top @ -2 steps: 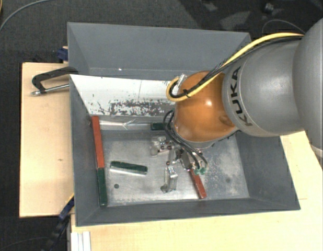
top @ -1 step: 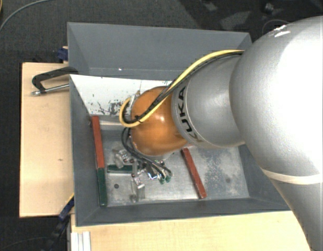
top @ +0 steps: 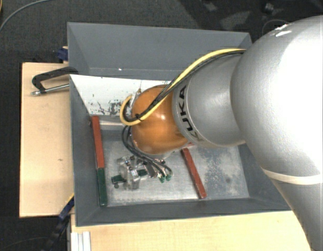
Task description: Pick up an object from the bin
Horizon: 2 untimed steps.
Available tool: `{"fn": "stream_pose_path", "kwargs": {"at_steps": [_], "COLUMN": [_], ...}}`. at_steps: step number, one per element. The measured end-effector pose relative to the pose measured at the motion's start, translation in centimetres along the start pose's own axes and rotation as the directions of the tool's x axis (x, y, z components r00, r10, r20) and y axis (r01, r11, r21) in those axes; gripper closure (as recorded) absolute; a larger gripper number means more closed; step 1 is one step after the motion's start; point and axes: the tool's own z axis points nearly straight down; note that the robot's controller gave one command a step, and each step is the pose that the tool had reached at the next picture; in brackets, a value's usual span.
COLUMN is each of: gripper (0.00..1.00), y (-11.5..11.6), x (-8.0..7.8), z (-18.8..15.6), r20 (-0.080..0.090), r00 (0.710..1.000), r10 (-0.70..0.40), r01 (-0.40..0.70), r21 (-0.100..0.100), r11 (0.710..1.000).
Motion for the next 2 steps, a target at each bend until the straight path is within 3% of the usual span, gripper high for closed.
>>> {"fn": "stream_pose_path", "kwargs": {"at_steps": [1,2], "gripper": [1.00,0.00], "y": [1.79,1.75], "x": [-0.85,-0.67], "z": [-13.07,-12.72], "r20": [0.005,-0.003], "r00": [0.999,0.999], "r10": [0.039,0.040], "r01": [-0.039,-0.040], "r21": [0.001,0.001], "r11": [0.999,0.999]}}
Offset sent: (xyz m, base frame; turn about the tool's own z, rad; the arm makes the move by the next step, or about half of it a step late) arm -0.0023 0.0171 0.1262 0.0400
